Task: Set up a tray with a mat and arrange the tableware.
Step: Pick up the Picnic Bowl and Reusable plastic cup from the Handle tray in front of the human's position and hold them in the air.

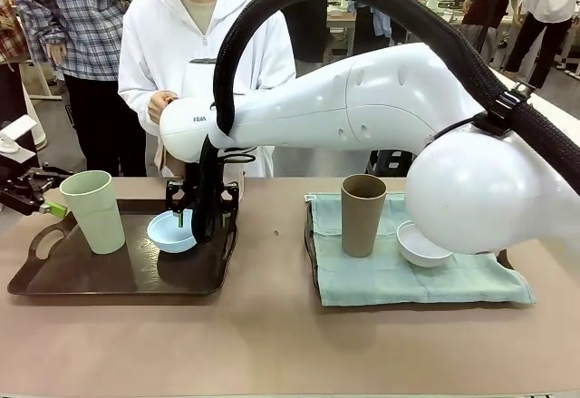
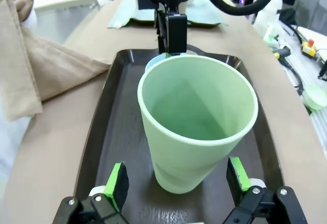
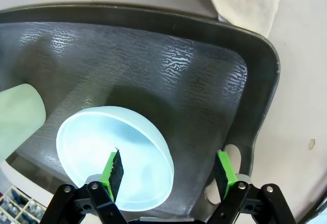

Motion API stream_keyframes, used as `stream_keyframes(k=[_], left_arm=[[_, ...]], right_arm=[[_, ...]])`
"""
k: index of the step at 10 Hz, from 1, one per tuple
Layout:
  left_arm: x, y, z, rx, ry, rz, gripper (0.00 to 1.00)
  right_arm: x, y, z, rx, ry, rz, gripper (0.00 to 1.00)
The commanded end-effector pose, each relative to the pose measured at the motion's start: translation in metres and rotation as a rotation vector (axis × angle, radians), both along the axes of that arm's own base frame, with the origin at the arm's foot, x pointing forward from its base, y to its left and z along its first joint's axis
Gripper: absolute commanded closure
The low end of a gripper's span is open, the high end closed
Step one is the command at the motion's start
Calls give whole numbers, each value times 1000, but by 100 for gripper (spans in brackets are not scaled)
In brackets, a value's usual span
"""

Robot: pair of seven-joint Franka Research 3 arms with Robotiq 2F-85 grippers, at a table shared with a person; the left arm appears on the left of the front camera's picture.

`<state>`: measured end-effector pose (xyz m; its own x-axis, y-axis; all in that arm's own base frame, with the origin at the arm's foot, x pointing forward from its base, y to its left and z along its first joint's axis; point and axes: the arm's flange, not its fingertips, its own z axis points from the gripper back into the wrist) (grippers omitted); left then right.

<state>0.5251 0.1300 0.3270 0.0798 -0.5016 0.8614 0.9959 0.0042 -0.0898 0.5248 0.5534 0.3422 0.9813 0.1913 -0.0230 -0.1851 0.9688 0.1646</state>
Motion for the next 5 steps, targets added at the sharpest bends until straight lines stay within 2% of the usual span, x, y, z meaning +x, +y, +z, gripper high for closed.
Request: stream_keyframes(k=[1, 5], left_arm=[[6, -5, -2, -10, 0, 27, 0], [7, -12, -13, -5, 21, -15, 0]], right_arm=[[9, 7, 4, -6, 5, 19, 8], [10, 7, 3, -3, 6, 19, 8]])
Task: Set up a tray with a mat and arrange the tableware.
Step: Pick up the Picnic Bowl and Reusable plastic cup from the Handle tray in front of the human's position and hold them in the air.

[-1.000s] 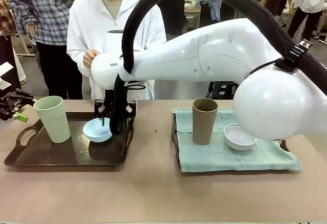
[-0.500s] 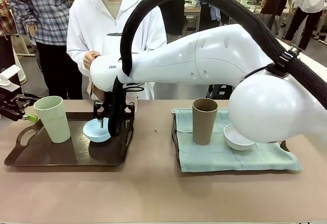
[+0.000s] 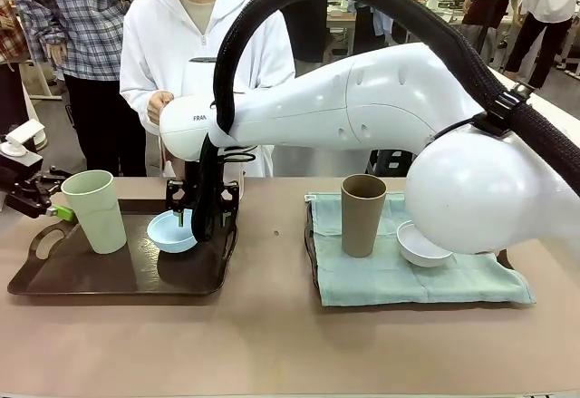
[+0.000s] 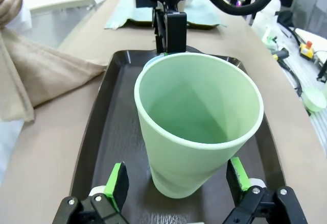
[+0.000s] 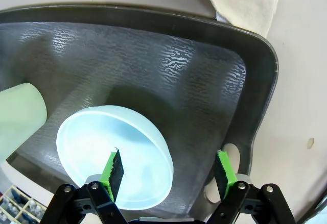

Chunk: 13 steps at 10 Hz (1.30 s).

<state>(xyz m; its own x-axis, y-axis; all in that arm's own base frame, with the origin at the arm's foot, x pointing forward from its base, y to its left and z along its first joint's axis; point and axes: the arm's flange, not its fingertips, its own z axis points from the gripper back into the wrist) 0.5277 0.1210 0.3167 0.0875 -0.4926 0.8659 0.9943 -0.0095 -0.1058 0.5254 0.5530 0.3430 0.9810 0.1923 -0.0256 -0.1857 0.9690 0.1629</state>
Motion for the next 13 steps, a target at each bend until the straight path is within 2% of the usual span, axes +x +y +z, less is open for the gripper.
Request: stream_keyframes(k=[1, 5, 13], left_arm=[[4, -7, -6, 10, 0, -16, 0], [6, -18, -19, 4, -34, -87, 0], [9, -34, -42, -13, -68, -124, 0]], right_arm=[[10, 7, 2, -1, 6, 20, 8], [12, 13, 3, -5, 20, 28, 8], [15, 18, -1, -15, 53, 32, 8]])
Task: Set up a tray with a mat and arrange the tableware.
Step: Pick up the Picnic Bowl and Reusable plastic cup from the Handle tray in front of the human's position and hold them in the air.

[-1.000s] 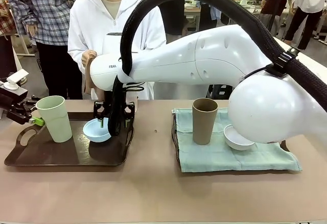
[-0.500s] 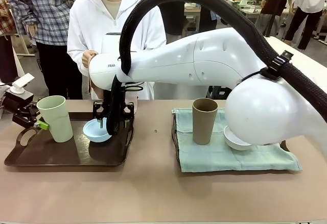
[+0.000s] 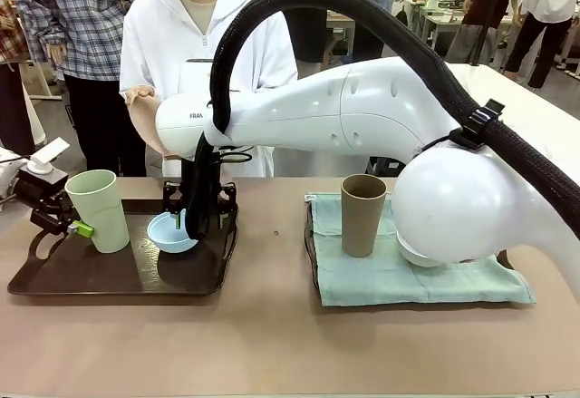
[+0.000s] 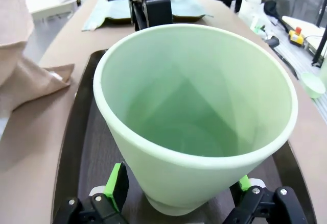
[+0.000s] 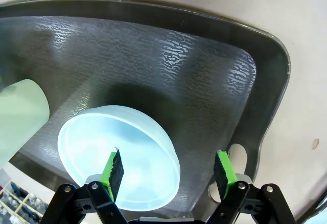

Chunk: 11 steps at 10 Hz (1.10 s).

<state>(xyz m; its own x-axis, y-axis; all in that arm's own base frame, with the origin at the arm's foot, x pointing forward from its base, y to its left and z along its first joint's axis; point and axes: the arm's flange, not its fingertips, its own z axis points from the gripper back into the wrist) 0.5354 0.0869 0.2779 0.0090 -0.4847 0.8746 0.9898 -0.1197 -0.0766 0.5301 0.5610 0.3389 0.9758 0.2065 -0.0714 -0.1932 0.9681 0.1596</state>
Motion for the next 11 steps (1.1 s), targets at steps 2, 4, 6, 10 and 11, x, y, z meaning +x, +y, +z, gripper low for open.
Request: stream_keyframes(k=[2, 4, 6, 10, 11], left_arm=[[2, -7, -6, 2, -37, -18, 0], [2, -5, -6, -20, -18, -7, 0], [2, -6, -7, -23, -12, -8, 53], [3, -5, -7, -22, -6, -4, 100], [3, -4, -7, -19, -9, -4, 100]], right_arm=[[11, 10, 2, -5, 12, 18, 8], [10, 10, 1, -1, 12, 48, 8], [11, 11, 0, 6, 24, 52, 67], [12, 11, -2, 10, 28, 44, 100], [12, 11, -2, 11, 30, 42, 100]])
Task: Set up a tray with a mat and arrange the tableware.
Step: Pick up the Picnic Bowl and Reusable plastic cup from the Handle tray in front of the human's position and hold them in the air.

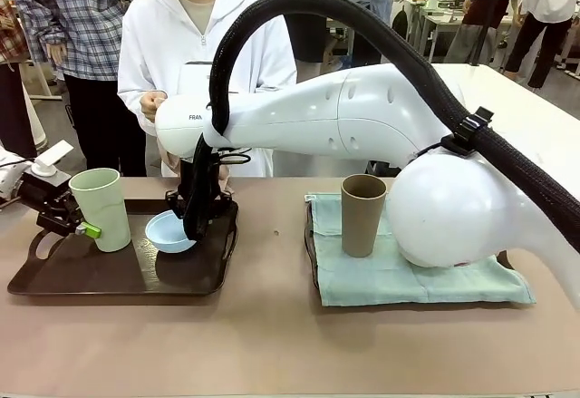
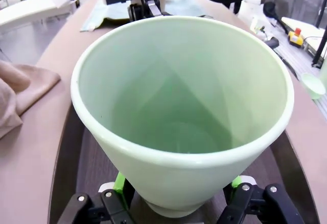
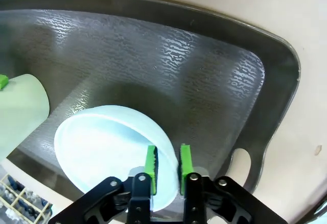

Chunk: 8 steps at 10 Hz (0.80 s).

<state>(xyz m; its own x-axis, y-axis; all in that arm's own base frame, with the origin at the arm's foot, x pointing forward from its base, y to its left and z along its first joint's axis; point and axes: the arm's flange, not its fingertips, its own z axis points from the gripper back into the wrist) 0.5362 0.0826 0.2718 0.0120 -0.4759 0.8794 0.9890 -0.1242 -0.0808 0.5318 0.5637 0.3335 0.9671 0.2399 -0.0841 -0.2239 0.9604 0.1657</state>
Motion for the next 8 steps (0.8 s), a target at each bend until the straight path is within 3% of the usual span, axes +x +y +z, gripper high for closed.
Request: stream_keyframes(k=[1, 2, 3, 4, 5, 6, 8], left_arm=[[2, 0, -1, -9, -15, -1, 71], [2, 1, -1, -7, -18, 0, 71], [1, 2, 0, -2, -25, 0, 100], [1, 3, 1, -3, -34, 0, 71], [-1, 2, 5, -6, -51, -6, 100], [-4, 0, 14, 6, -44, -12, 100], [-22, -10, 61, -16, -64, -40, 100]], right_arm=[[10, 9, 3, 5, 16, 9, 100], [10, 9, 3, 5, 16, 7, 100], [9, 9, 3, 2, 14, 7, 100], [9, 8, 4, 1, 10, 4, 100], [6, 5, 6, -14, 14, 8, 100], [2, -1, 12, -17, 24, 6, 100], [-17, -13, 37, -2, 30, 19, 100]])
